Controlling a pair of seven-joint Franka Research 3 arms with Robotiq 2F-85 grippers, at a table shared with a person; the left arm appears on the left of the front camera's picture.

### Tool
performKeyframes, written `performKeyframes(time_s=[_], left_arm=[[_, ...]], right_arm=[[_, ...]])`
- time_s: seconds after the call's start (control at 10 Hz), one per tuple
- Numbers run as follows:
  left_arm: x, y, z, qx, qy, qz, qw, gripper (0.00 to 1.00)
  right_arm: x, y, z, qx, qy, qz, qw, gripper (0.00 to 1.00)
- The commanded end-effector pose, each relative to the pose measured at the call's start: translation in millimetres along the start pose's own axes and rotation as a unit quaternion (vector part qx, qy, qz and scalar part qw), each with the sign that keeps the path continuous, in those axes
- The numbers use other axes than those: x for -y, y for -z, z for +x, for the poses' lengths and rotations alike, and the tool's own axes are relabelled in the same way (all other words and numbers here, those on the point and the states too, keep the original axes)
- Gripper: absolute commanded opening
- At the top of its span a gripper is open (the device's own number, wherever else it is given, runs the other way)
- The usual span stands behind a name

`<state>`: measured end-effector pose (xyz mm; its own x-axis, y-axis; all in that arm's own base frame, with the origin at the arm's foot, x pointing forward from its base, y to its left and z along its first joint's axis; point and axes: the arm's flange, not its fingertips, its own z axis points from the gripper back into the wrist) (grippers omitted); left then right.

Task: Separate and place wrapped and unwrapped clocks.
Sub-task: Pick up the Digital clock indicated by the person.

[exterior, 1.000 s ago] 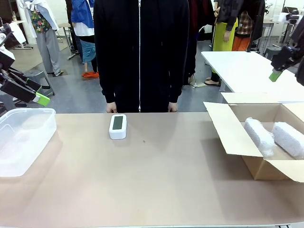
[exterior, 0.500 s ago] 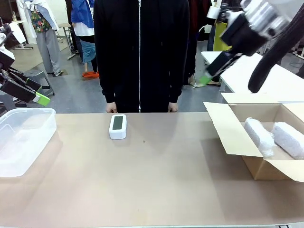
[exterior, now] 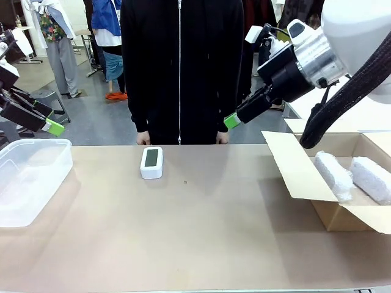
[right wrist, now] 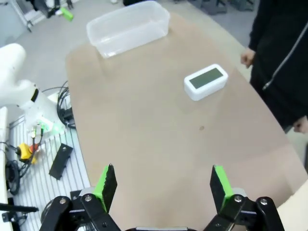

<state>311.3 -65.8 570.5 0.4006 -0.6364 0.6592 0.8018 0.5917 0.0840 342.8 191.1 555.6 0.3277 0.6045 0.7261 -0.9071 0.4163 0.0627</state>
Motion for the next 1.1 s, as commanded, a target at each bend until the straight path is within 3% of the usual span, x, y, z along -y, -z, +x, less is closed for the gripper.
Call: performKeyframes(time_s=[0.0, 0.1, 0.3, 0.5, 0.6, 1.0], left_arm=[[-0.3, 2.5, -1.7, 0.006, 0.000, -0.004, 1.000, 1.00], [-0.3, 2.5, -1.7, 0.006, 0.000, -0.004, 1.000, 1.00], [-0.3, 2.5, -1.7, 0.006, 0.000, -0.004, 1.000, 1.00], [-0.3, 2.5, -1.7, 0.006, 0.000, -0.004, 1.000, 1.00], [-0.3, 2.5, -1.7, 0.006, 0.000, -0.004, 1.000, 1.00], [-0.3, 2.5, -1.7, 0.006, 0.000, -0.004, 1.000, 1.00]], right_arm=[[-4.2, -2.8, -12.3, -0.008, -0.026, -0.005, 1.000, 1.00], [-8.4, -6.7, -14.8, -0.036, -0.027, -0.009, 0.999, 1.00], [-8.5, -6.0, -16.2, -0.045, -0.019, -0.012, 0.999, 1.00], [-12.3, 3.1, -12.1, -0.055, -0.013, -0.074, 0.996, 1.00], [-3.7, -5.0, -12.0, -0.034, -0.025, -0.012, 0.999, 1.00], [-3.7, -5.0, -12.0, -0.034, -0.025, -0.012, 0.999, 1.00]])
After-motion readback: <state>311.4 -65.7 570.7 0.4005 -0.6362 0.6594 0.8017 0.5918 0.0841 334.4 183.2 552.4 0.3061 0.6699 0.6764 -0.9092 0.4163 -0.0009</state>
